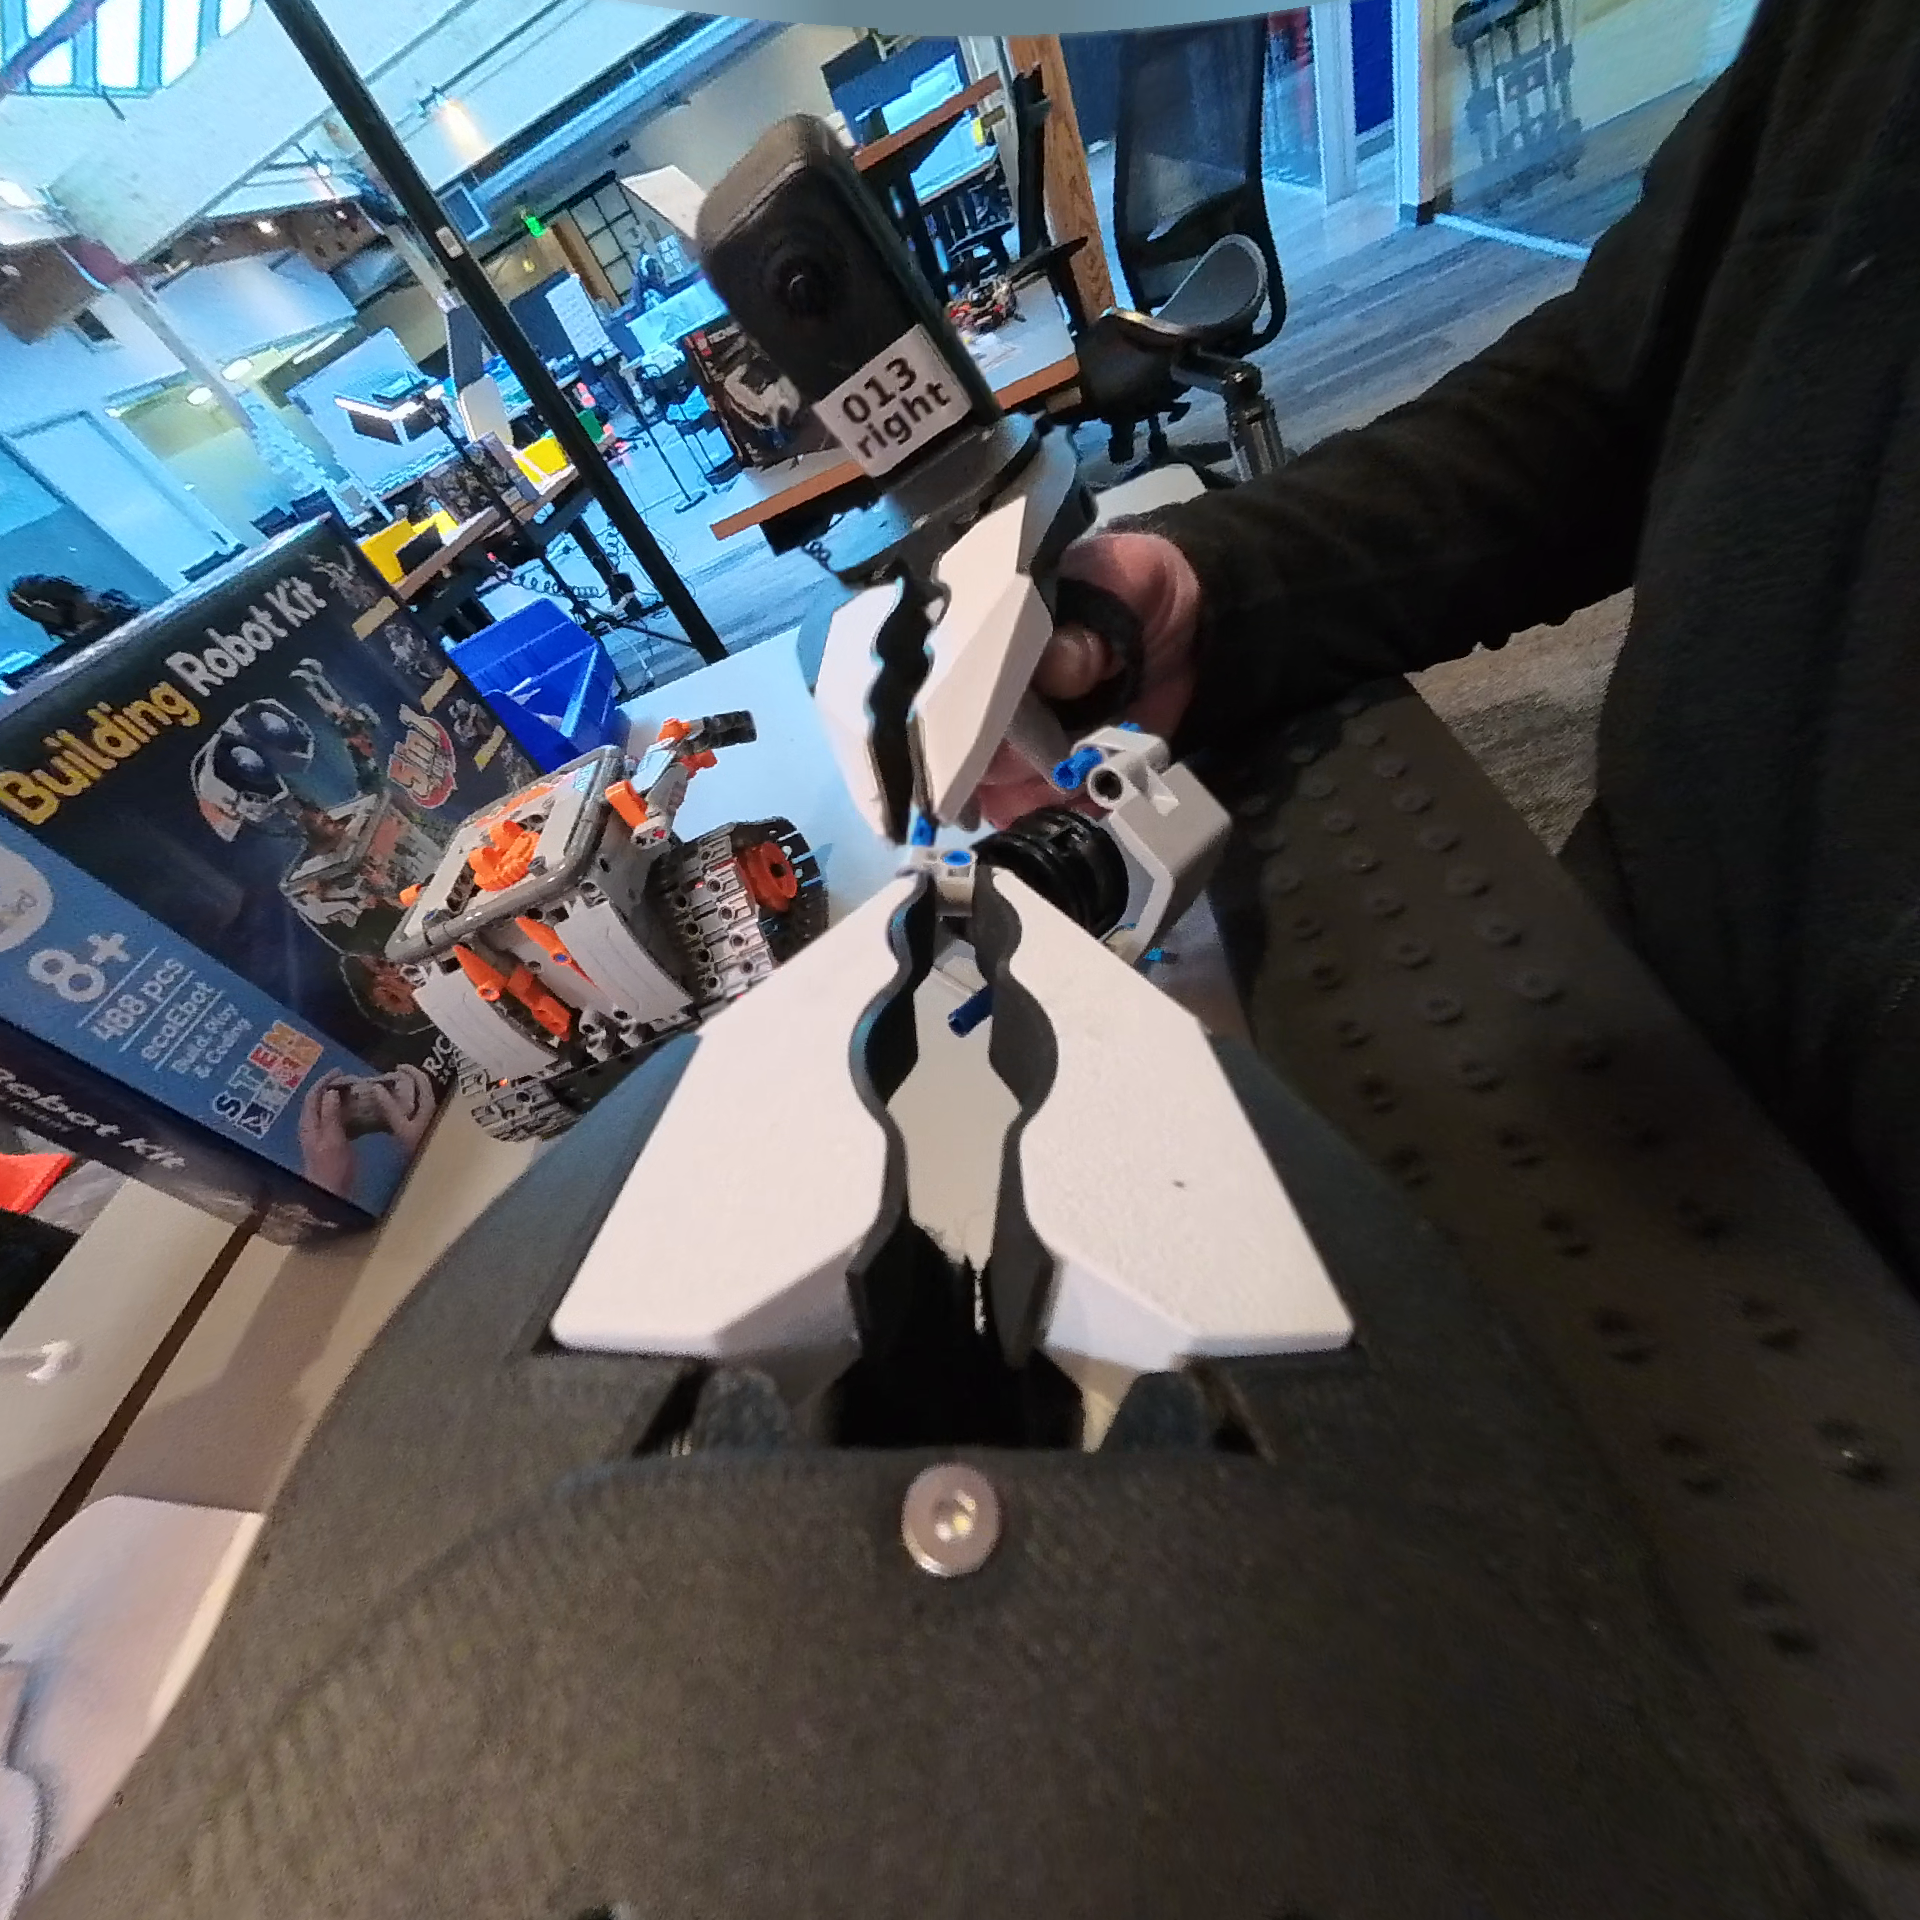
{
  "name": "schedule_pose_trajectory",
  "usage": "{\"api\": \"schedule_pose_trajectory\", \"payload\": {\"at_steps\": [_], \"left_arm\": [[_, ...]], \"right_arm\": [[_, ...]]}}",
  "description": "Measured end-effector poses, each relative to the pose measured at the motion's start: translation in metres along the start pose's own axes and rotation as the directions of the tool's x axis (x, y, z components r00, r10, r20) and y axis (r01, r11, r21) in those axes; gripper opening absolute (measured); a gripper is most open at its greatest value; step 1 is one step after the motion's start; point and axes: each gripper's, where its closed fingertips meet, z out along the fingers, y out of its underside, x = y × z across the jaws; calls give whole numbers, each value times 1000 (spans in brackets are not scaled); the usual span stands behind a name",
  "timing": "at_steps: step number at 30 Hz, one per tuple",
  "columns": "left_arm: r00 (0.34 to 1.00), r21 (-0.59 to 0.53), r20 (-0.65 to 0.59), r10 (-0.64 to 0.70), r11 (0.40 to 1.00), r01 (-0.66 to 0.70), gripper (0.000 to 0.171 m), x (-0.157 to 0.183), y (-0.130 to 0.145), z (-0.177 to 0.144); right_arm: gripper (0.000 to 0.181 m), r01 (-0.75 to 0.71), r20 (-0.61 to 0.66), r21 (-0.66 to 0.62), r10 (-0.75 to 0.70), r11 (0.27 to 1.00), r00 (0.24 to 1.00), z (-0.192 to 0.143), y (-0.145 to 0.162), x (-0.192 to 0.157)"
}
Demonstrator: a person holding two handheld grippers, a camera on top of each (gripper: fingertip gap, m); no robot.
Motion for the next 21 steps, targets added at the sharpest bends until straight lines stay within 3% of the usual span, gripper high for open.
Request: {"api": "schedule_pose_trajectory", "payload": {"at_steps": [10,14,17,21], "left_arm": [[999,-40,-28,20,999,-21,4,11,9,10],[1000,-44,-18,-25,999,25,5,2,16,7],[999,-103,36,-34,994,37,5,-8,28,8],[990,-206,139,11,978,18,5,-22,48,11]], "right_arm": [[0,13,15,-40,-12,999,1000,6,6,-6],[0,6,-72,-13,-7,1000,997,-3,1,10],[0,-2,-71,-18,1,1000,998,-19,0,9],[15,-10,-81,-109,1,994,997,-12,19,-4]]}}
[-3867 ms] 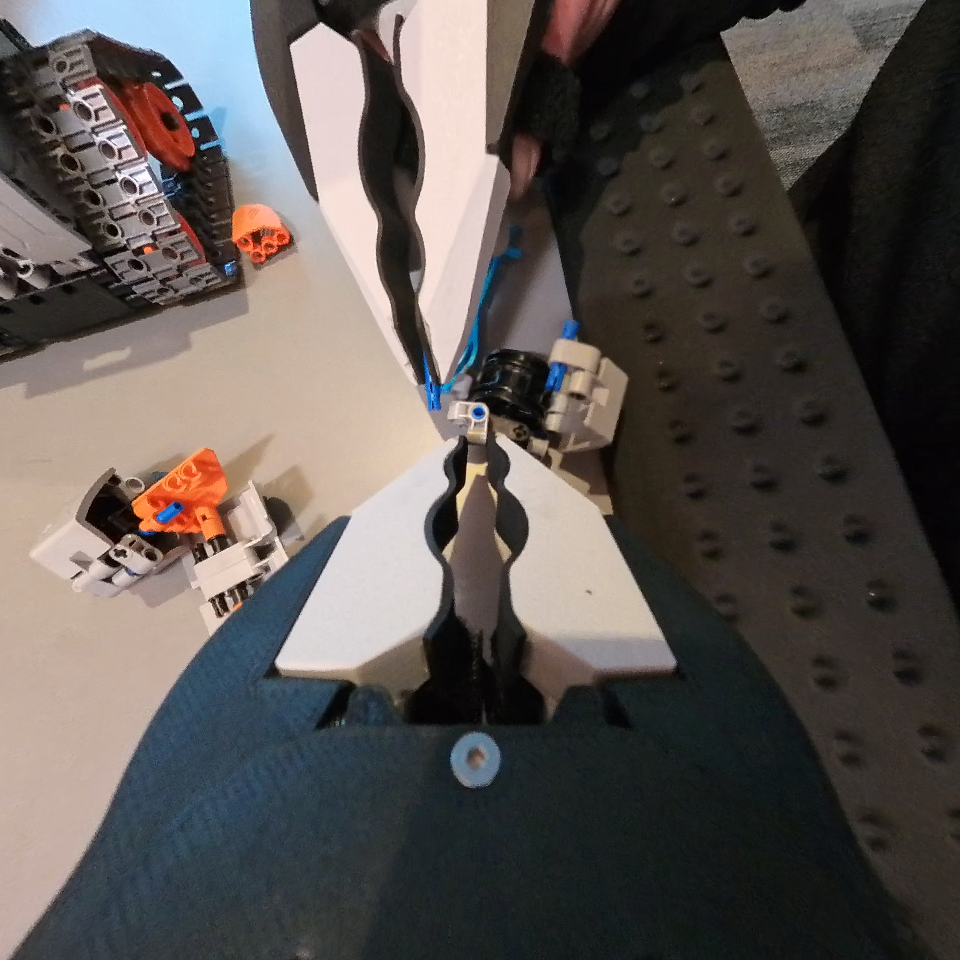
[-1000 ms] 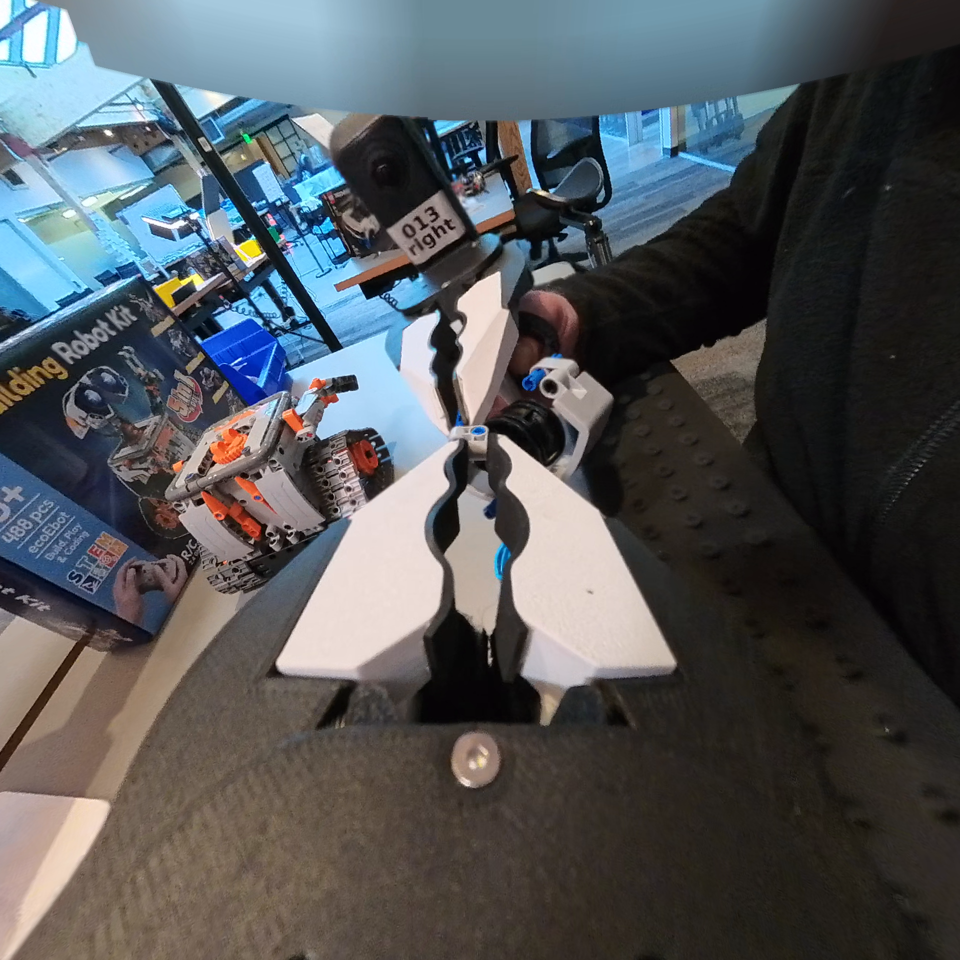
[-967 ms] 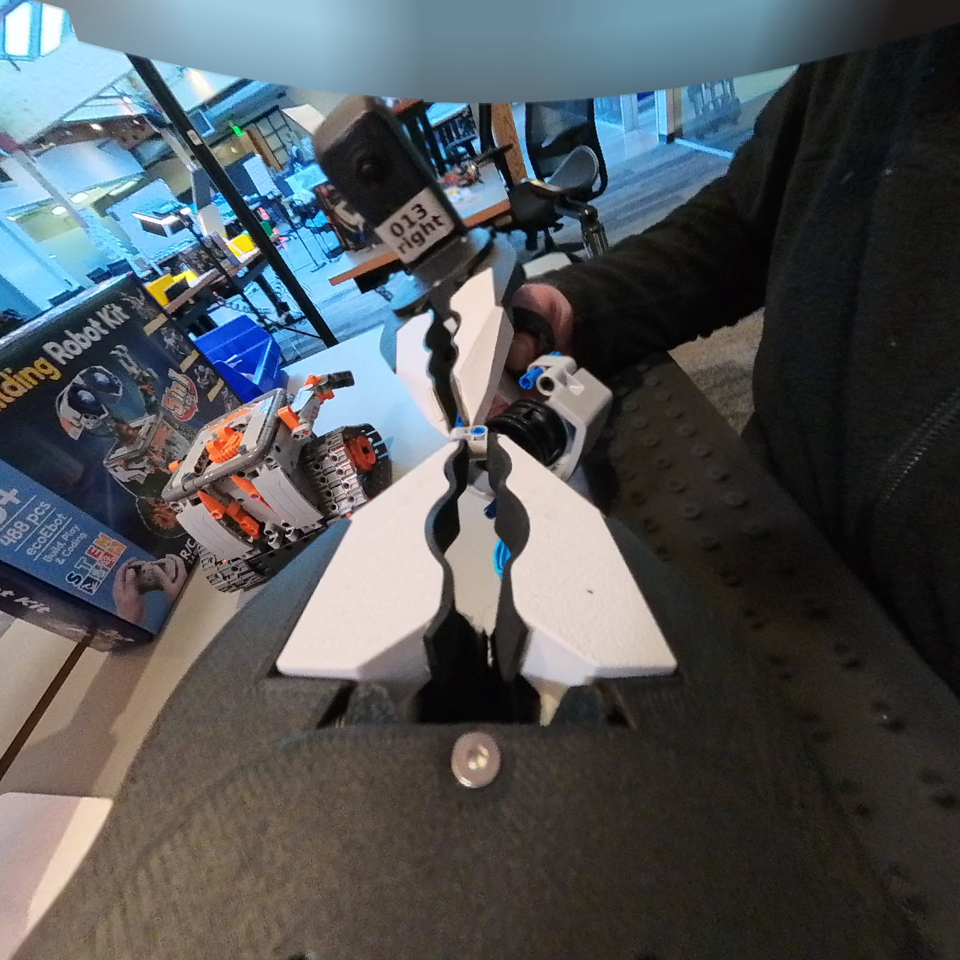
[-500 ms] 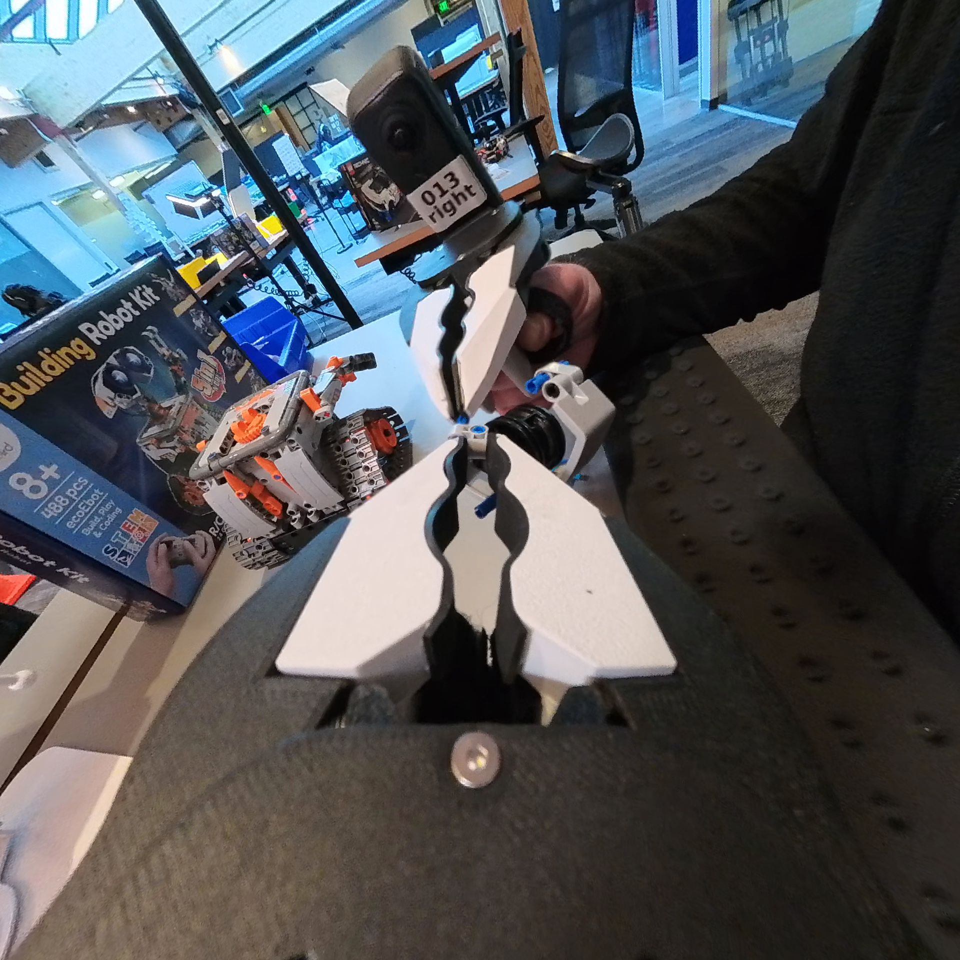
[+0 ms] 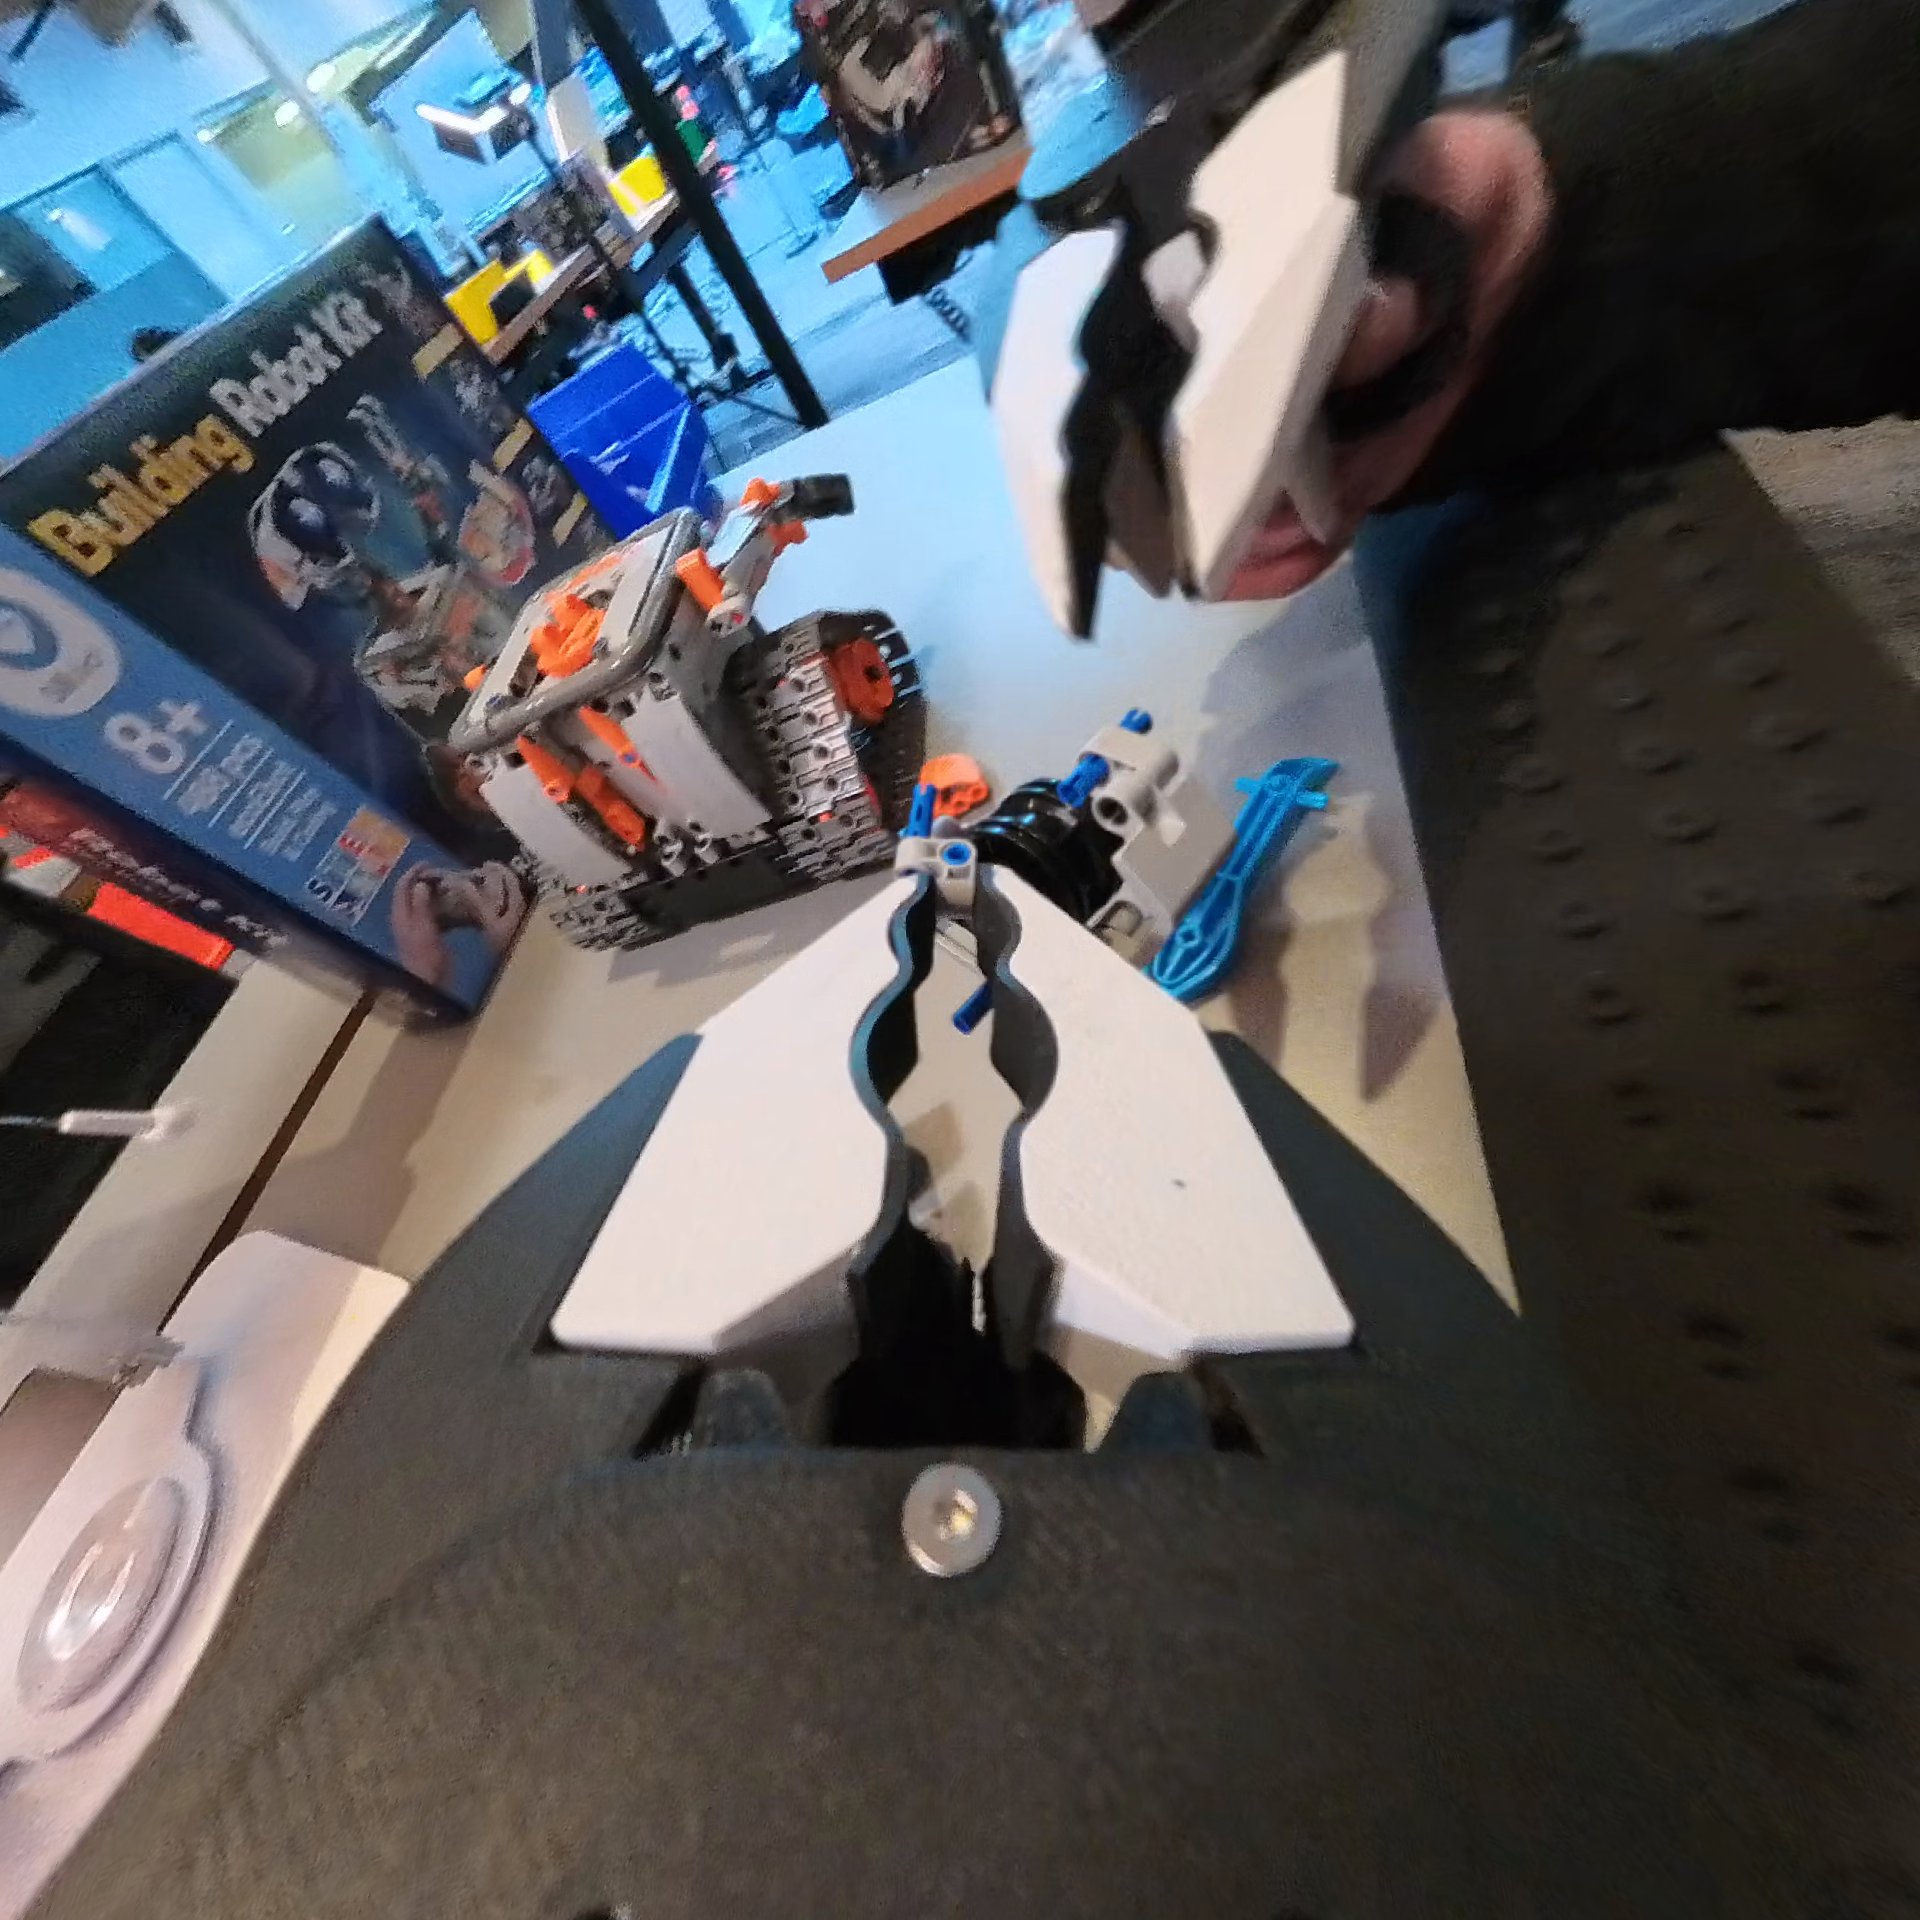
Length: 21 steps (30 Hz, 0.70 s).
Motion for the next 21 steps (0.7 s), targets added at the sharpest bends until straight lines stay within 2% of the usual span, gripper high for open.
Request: {"api": "schedule_pose_trajectory", "payload": {"at_steps": [2,5,7,9,11,14,17,21], "left_arm": [[999,-8,35,18,1000,-18,4,-3,1,1],[997,-28,46,61,998,-60,5,0,3,4],[995,-28,70,65,998,-64,5,-3,1,3],[995,-32,77,67,997,-65,5,-3,2,3],[994,-30,86,68,997,-66,5,-4,0,2],[992,-30,97,77,997,-75,5,-4,-1,2],[991,-40,108,85,996,-82,5,-5,0,3],[991,-46,110,81,996,-76,5,-5,1,4]], "right_arm": [[14,-17,-26,-53,16,998,1000,8,12,0],[2,-37,-65,-52,34,998,997,12,14,5],[0,-49,-73,-62,45,997,996,12,16,6],[1,-32,-102,-55,26,998,994,11,16,8],[11,-32,-149,-44,25,999,989,8,14,14],[12,-62,-133,-34,56,998,990,9,15,13],[3,-55,-116,-50,49,997,992,15,16,9],[2,-51,-110,-57,44,997,993,17,17,9]]}}
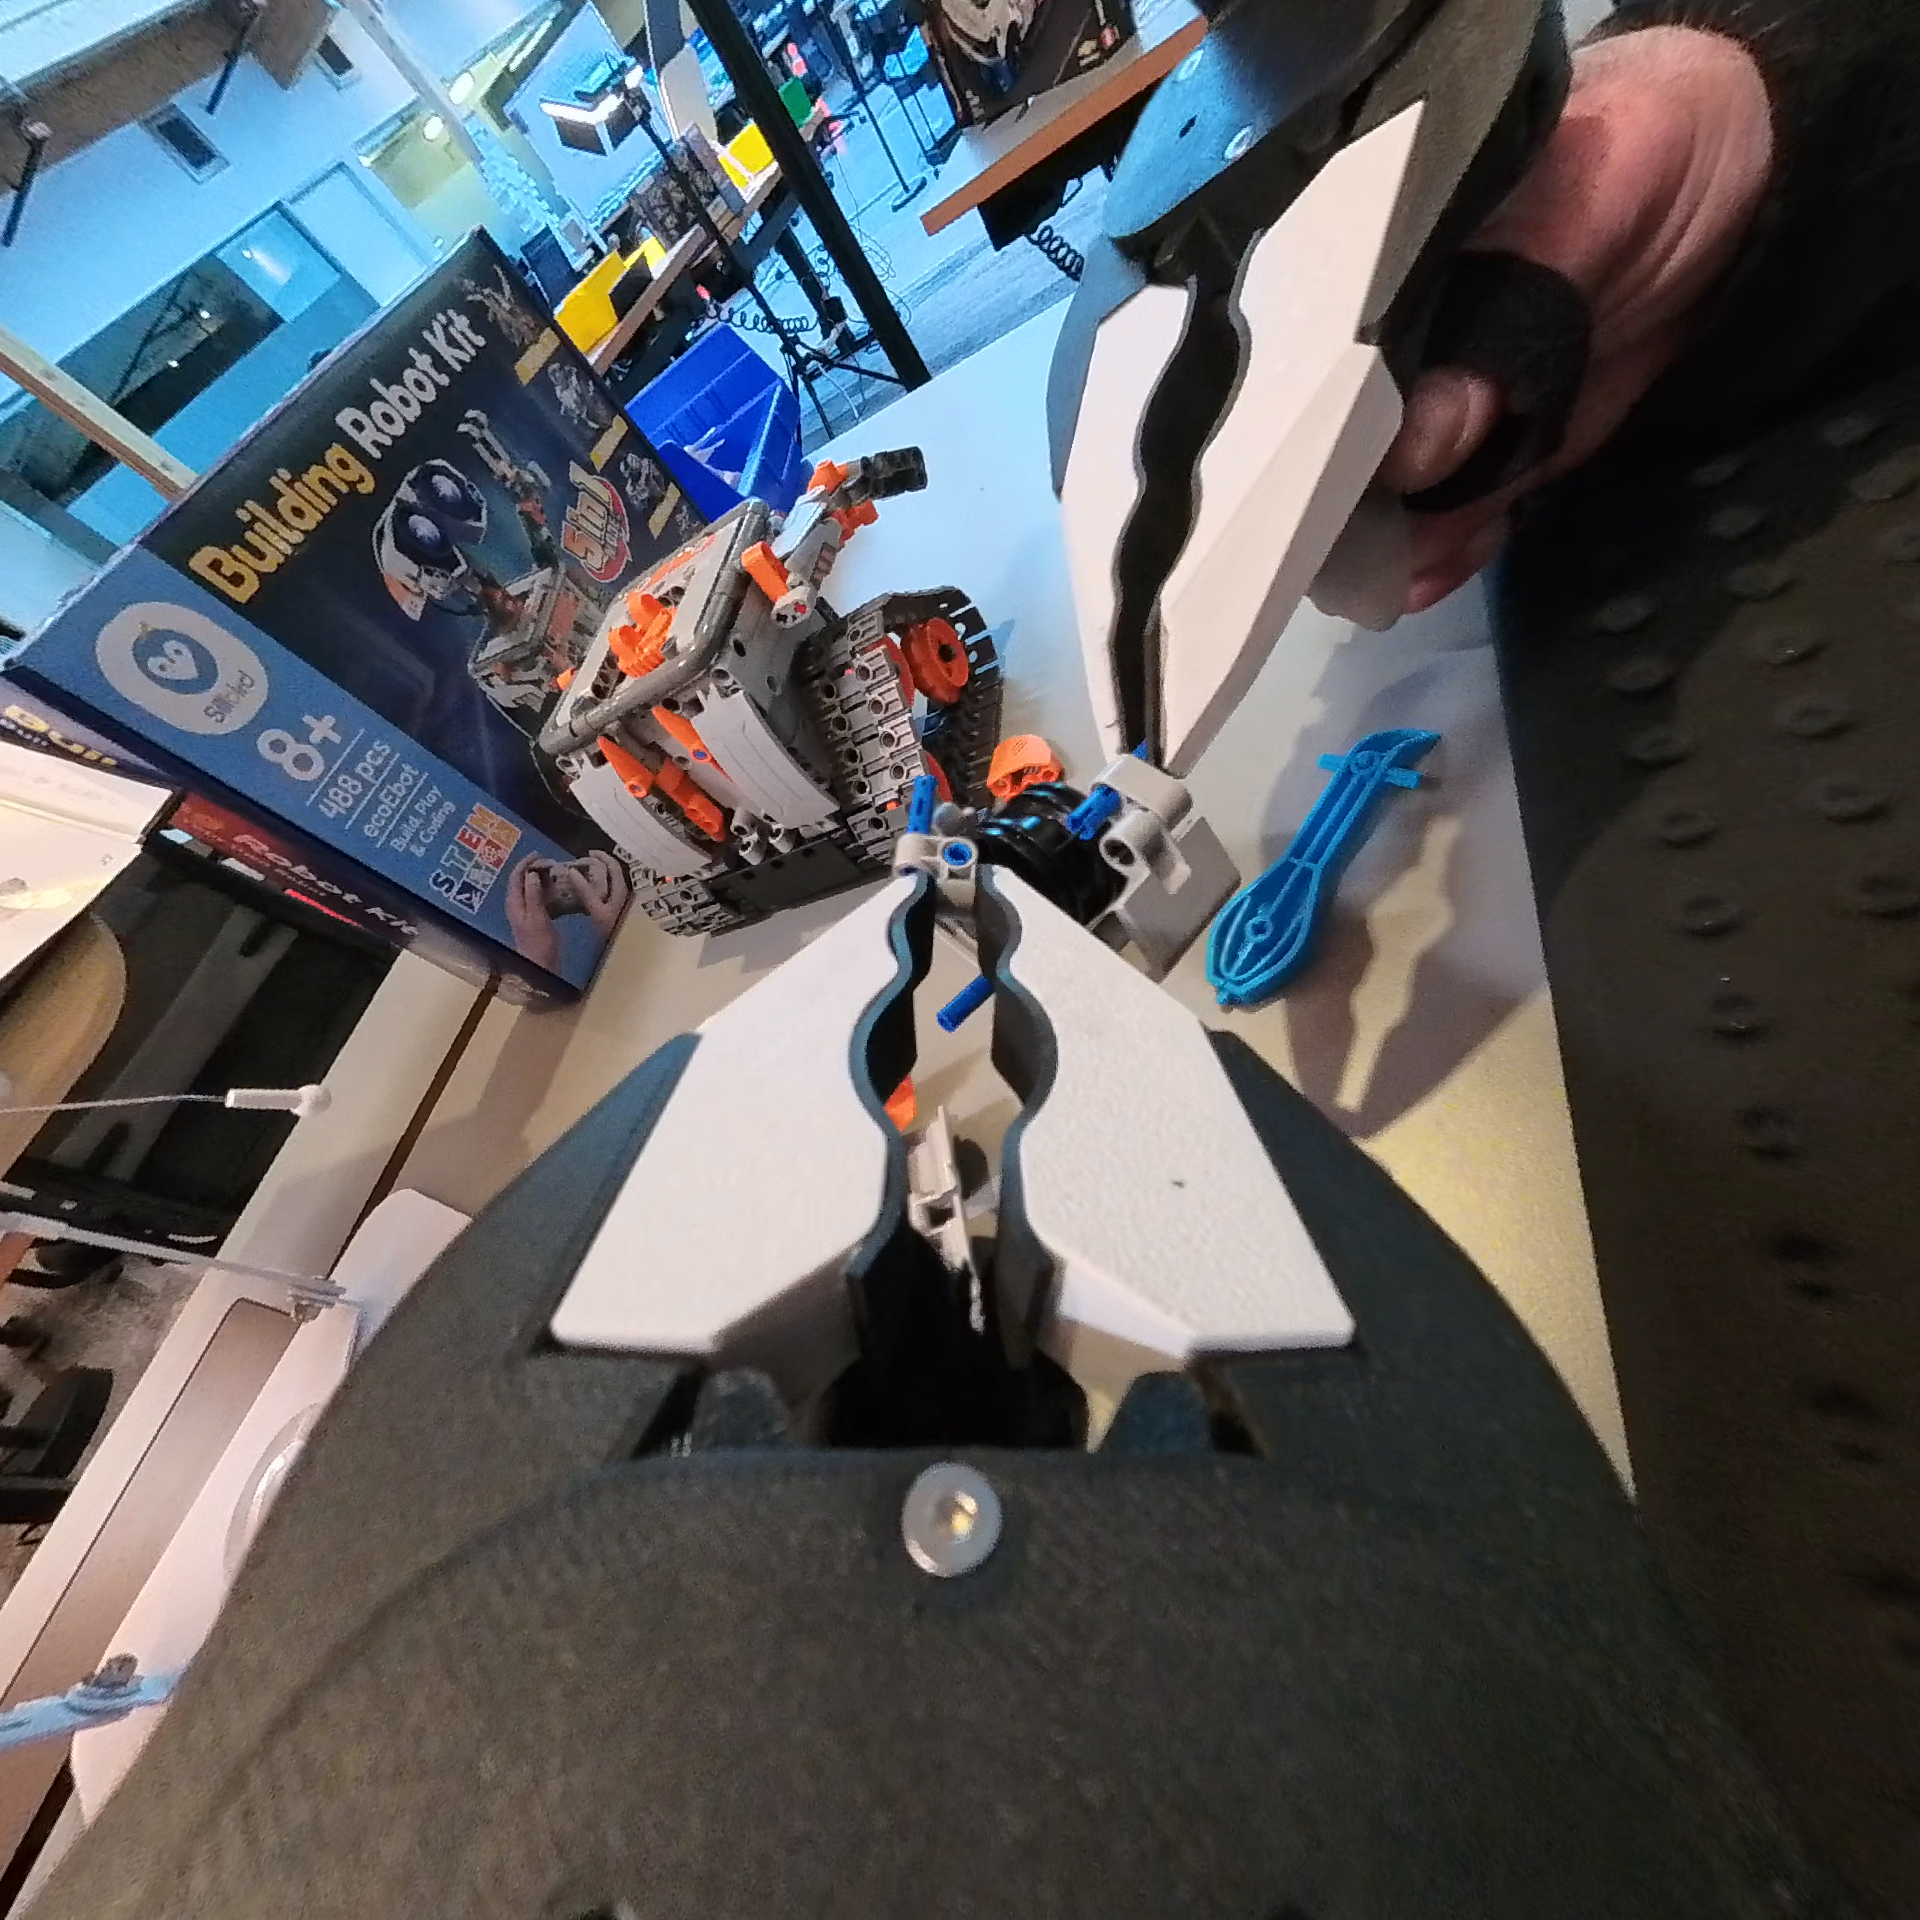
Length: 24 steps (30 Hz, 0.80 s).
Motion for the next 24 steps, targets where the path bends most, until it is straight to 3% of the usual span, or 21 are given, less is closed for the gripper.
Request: {"api": "schedule_pose_trajectory", "payload": {"at_steps": [3,7,9,15,24], "left_arm": [[998,-4,-56,-22,1000,22,8,4,2,1],[969,38,-194,-151,986,161,36,5,-7,-13],[948,57,-276,-160,982,182,41,16,-16,-21],[898,-64,-424,-122,992,104,18,64,-1,-11],[870,-66,-437,-228,973,222,10,63,0,-9]], "right_arm": [[1,22,-13,-30,-23,999,1000,-2,5,3],[1,102,-34,-93,-106,990,994,-5,12,5],[1,157,-17,-109,-160,982,987,-4,13,1],[1,366,20,-195,-370,910,929,7,24,-13],[2,440,-6,-213,-451,872,892,9,26,-13]]}}
